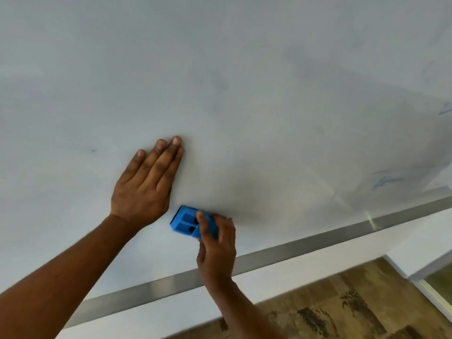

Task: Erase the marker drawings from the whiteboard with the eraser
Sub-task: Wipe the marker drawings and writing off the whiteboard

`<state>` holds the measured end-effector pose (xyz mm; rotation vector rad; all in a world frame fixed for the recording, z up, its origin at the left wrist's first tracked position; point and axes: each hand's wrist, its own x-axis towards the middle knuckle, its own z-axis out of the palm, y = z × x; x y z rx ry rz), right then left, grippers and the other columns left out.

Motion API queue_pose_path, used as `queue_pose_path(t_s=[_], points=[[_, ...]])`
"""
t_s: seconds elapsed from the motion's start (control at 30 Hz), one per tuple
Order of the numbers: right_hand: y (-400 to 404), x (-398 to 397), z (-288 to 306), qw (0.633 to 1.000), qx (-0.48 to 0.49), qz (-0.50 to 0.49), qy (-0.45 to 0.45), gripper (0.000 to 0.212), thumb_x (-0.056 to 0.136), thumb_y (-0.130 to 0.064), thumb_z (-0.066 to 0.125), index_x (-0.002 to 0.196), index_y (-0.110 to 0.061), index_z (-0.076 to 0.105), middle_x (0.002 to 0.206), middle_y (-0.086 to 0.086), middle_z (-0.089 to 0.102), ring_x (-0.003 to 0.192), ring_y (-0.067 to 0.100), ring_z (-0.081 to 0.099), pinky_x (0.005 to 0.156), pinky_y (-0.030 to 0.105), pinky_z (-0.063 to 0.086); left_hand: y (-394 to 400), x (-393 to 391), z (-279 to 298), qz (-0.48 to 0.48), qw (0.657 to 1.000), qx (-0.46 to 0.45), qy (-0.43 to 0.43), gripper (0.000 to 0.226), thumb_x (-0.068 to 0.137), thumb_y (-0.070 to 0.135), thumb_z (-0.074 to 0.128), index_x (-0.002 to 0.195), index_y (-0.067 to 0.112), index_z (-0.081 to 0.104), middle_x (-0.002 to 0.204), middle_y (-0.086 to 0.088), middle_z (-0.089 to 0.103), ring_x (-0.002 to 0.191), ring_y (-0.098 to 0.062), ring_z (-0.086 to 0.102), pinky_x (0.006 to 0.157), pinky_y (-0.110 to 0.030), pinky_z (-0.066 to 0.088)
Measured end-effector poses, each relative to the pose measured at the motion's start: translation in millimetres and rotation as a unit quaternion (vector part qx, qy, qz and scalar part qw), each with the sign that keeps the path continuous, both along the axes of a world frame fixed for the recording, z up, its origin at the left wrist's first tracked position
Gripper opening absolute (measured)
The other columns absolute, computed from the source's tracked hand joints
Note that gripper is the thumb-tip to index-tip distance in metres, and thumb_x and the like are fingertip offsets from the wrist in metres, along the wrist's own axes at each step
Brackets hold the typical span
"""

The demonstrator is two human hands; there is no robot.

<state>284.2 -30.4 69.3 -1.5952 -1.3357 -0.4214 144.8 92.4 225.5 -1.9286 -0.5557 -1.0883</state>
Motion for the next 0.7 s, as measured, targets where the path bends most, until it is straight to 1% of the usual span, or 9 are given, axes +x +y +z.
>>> queue_pose_path(t_s=[0.07, 0.13, 0.2, 0.27, 0.37, 0.5, 0.57, 0.63, 0.7], points=[[-3, 2, -25, 0.995, -0.046, 0.032, -0.077, 0.082, 0.091, -0.012, 0.078, 0.156, -0.042, 0.038, 0.135, 0.002, 0.056, 0.131, 0.026, 0.052, 0.112, 0.046, 0.050, 1, 0, -1, 0.008, 1.000, 0.013, 0.000, 0.078, 0.093, 0.007, 0.058, 0.167, 0.003, 0.036, 0.179, -0.010, 0.024, 0.166, -0.026, 0.025, 0.137, -0.041, 0.016], [-8, 8, -44, 0.984, -0.087, 0.052, -0.148, 0.071, 0.094, -0.009, 0.070, 0.152, -0.042, 0.046, 0.127, 0.001, 0.059, 0.123, 0.024, 0.053, 0.113, 0.048, 0.047, 1, 0, -1, 0.011, 1.000, 0.011, -0.003, 0.083, 0.089, 0.006, 0.064, 0.167, 0.004, 0.036, 0.179, -0.009, 0.025, 0.166, -0.025, 0.025, 0.136, -0.041, 0.017], [-22, 15, -60, 0.964, -0.167, 0.071, -0.194, 0.083, 0.075, -0.010, 0.079, 0.146, -0.042, 0.051, 0.126, -0.003, 0.055, 0.122, 0.021, 0.050, 0.106, 0.044, 0.053, -1, -1, -1, 0.004, 1.000, -0.004, -0.003, 0.086, 0.087, 0.005, 0.066, 0.168, 0.005, 0.035, 0.179, -0.008, 0.024, 0.166, -0.024, 0.024, 0.136, -0.040, 0.017], [-39, 29, -70, 0.953, -0.229, 0.077, -0.183, 0.099, 0.059, -0.015, 0.089, 0.145, -0.045, 0.050, 0.128, -0.006, 0.053, 0.122, 0.019, 0.047, 0.099, 0.037, 0.057, -3, 0, -1, -0.001, 1.000, -0.023, -0.004, 0.087, 0.088, 0.003, 0.065, 0.169, 0.006, 0.033, 0.180, -0.007, 0.021, 0.167, -0.022, 0.022, 0.136, -0.039, 0.016], [-48, 58, -54, 0.958, -0.238, 0.093, -0.132, 0.092, 0.082, -0.017, 0.077, 0.156, -0.048, 0.031, 0.140, -0.007, 0.048, 0.130, 0.019, 0.047, 0.109, 0.033, 0.051, -8, 2, 2, -0.002, 0.999, -0.042, -0.003, 0.085, 0.090, 0.001, 0.061, 0.170, 0.006, 0.030, 0.181, -0.005, 0.018, 0.168, -0.021, 0.019, 0.136, -0.039, 0.015], [-57, 83, -7, 0.980, -0.165, 0.097, 0.049, 0.072, 0.097, -0.014, 0.069, 0.158, -0.036, 0.038, 0.140, -0.003, 0.045, 0.128, 0.012, 0.048, 0.102, 0.025, 0.049, -13, 0, 7, -0.002, 0.998, -0.068, -0.006, 0.080, 0.095, -0.001, 0.055, 0.170, 0.006, 0.028, 0.182, -0.004, 0.012, 0.169, -0.020, 0.013, 0.136, -0.039, 0.012], [-64, 94, 16, 0.957, -0.131, 0.132, 0.221, 0.061, 0.098, -0.021, 0.068, 0.154, -0.028, 0.045, 0.135, -0.001, 0.054, 0.124, 0.013, 0.056, 0.099, 0.025, 0.052, -19, 2, 6, -0.004, 0.995, -0.097, -0.021, 0.082, 0.092, -0.003, 0.058, 0.169, 0.005, 0.029, 0.181, -0.004, 0.013, 0.169, -0.020, 0.010, 0.137, -0.040, 0.010], [-72, 104, 38, 0.866, -0.130, 0.185, 0.446, 0.060, 0.092, -0.029, 0.071, 0.148, -0.031, 0.052, 0.135, 0.003, 0.062, 0.123, 0.017, 0.061, 0.099, 0.029, 0.055, -30, 10, 2, -0.011, 0.988, -0.142, -0.054, 0.082, 0.092, -0.004, 0.057, 0.168, 0.004, 0.028, 0.180, -0.006, 0.016, 0.169, -0.019, 0.006, 0.138, -0.041, 0.006], [-79, 112, 53, 0.753, -0.133, 0.227, 0.603, 0.057, 0.088, -0.029, 0.071, 0.143, -0.025, 0.059, 0.132, 0.011, 0.068, 0.117, 0.022, 0.066, 0.095, 0.035, 0.057, -43, 22, -2, -0.006, 0.977, -0.192, -0.090, 0.078, 0.095, 0.000, 0.054, 0.168, 0.000, 0.026, 0.179, -0.009, 0.016, 0.169, -0.020, 0.001, 0.138, -0.040, 0.002]])
